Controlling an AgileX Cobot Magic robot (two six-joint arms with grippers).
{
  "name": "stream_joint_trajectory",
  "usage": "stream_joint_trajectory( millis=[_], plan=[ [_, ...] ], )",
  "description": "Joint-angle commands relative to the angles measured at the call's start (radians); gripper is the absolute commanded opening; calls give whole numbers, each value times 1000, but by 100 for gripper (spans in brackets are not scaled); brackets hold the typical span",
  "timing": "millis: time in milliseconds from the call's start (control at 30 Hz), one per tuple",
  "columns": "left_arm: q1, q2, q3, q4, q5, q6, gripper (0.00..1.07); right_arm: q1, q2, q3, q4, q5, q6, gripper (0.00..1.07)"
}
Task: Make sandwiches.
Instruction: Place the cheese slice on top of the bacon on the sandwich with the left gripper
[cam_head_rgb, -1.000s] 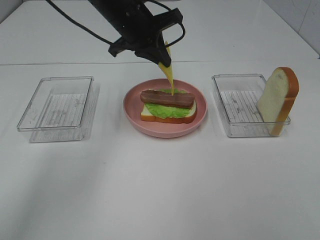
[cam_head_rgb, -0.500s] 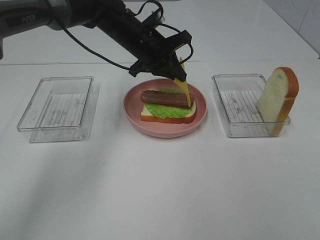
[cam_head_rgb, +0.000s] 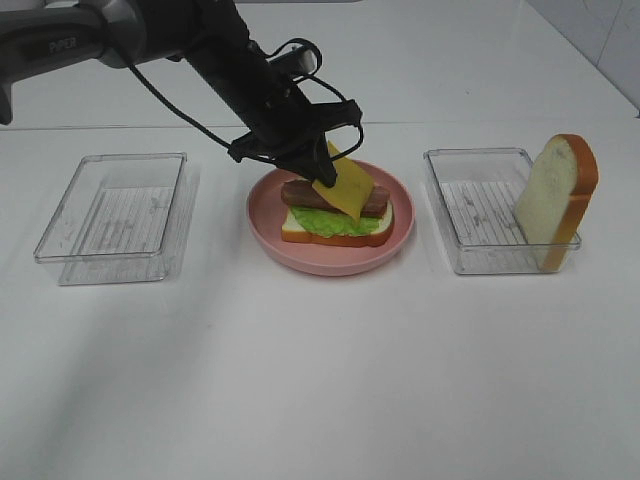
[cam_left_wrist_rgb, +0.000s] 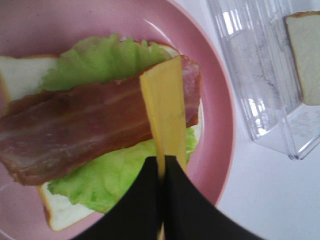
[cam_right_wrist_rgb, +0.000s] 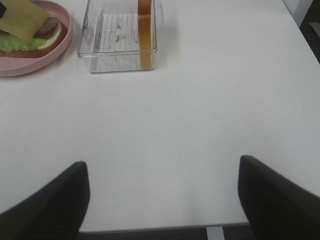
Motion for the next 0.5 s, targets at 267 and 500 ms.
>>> stream_joint_trajectory(
  millis=[267, 500],
  plan=[
    [1, 1, -6, 92, 4, -64, 0, -2, -21, 3, 2, -7, 5, 80],
    [-3, 1, -6, 119, -7, -95, 0, -2, -21, 3, 2, -7, 5, 80]
  ],
)
